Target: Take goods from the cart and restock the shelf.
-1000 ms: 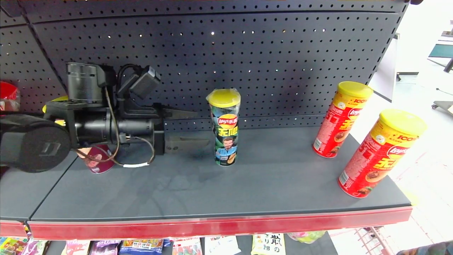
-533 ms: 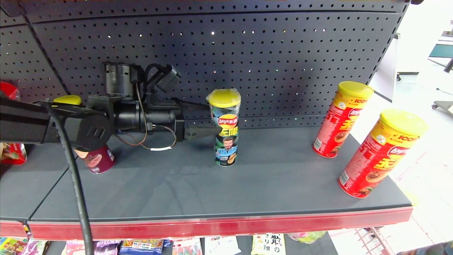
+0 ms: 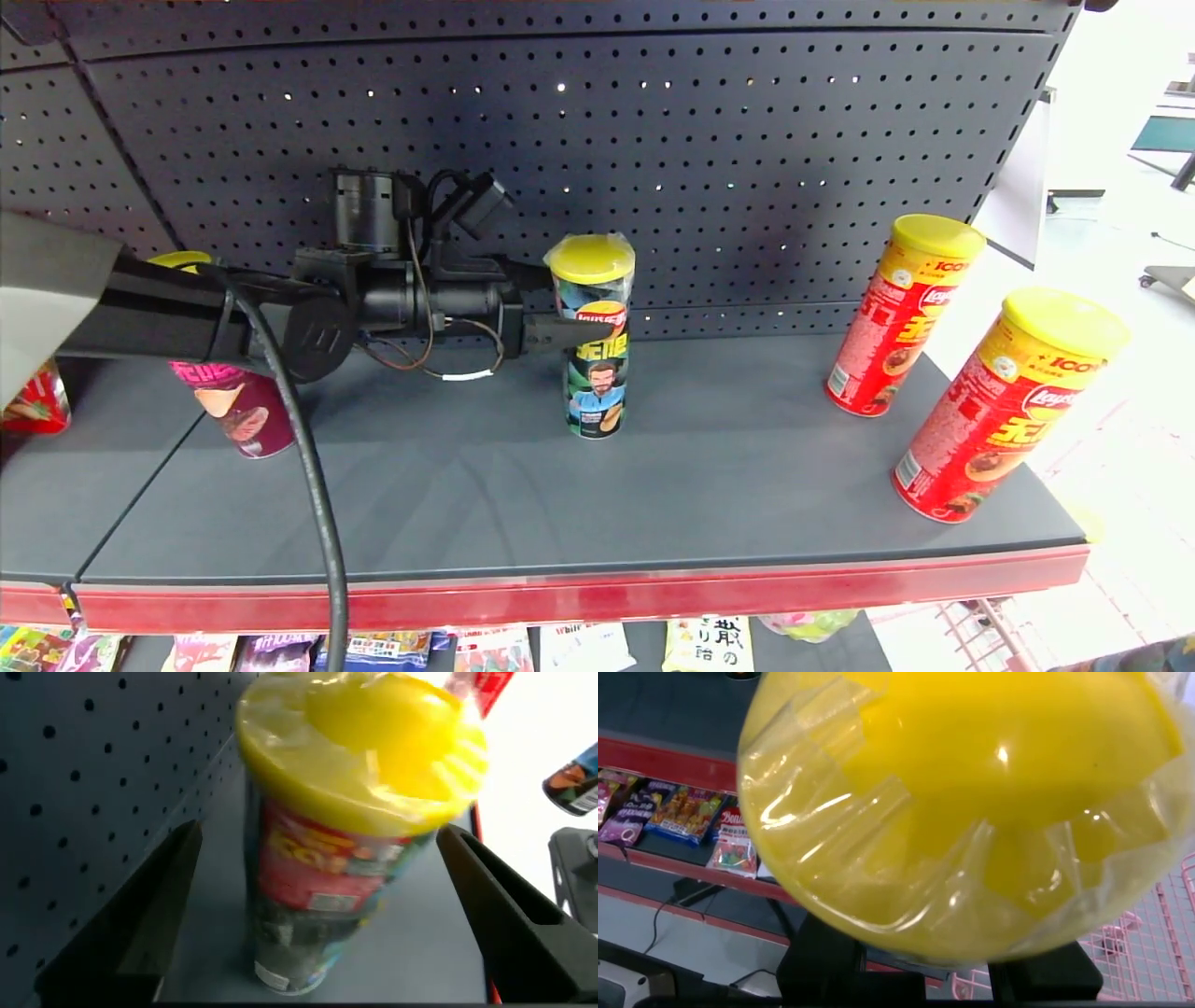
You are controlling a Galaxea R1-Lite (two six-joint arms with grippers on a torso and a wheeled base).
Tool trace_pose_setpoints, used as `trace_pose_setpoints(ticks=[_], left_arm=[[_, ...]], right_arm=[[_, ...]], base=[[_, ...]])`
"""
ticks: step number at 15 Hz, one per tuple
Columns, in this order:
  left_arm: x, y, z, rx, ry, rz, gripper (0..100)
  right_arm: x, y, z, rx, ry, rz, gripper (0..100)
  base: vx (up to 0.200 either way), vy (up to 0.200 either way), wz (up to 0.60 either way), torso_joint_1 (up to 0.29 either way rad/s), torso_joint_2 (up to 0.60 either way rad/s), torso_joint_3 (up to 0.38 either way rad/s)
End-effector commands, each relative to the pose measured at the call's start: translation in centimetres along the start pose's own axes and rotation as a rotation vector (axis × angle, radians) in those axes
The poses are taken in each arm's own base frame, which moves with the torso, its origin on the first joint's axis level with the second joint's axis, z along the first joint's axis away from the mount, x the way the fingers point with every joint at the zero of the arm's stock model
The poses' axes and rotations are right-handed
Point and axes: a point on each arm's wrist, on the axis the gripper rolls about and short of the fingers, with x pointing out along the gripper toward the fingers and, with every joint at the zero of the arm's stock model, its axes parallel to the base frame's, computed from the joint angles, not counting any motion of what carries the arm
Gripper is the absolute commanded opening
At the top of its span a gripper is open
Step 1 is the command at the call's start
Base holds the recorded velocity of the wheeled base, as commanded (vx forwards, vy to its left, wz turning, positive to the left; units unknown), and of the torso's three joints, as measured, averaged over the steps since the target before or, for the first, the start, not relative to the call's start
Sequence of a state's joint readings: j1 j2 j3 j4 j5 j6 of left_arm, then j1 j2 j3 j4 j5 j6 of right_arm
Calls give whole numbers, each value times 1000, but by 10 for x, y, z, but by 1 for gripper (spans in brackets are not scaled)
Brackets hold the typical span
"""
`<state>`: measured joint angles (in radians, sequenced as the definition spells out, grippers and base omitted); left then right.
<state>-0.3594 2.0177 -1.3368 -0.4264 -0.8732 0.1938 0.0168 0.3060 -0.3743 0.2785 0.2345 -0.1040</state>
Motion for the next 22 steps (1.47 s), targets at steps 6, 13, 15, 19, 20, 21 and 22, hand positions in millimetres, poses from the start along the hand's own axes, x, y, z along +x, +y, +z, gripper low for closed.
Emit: trace_pose_setpoints(ticks=[6,13,15,19,20,21,22], left_arm=[[14,8,0,-2,-11,-5,100],[23,5,-1,-6,-11,-24,100],[26,9,0,2,-18,-23,0],[31,6,-2,-24,-11,-36,0],[31,4,-2,-28,-10,-40,0],[31,1,-1,-26,-10,-44,0],[28,-2,3,-23,-15,-46,0]], right_arm=[[0,0,0,0,1,-12,0],[0,0,0,0,1,-12,0],[0,0,0,0,3,-12,0],[1,-1,0,1,10,-9,0],[1,-1,0,1,10,-9,0],[1,-1,0,1,10,-9,0],[1,-1,0,1,10,-9,0]], base=[[0,0,0,0,0,0],[0,0,0,0,0,0],[0,0,0,0,0,0],[0,0,0,0,0,0],[0,0,0,0,0,0],[0,0,0,0,0,0],[0,0,0,0,0,0]])
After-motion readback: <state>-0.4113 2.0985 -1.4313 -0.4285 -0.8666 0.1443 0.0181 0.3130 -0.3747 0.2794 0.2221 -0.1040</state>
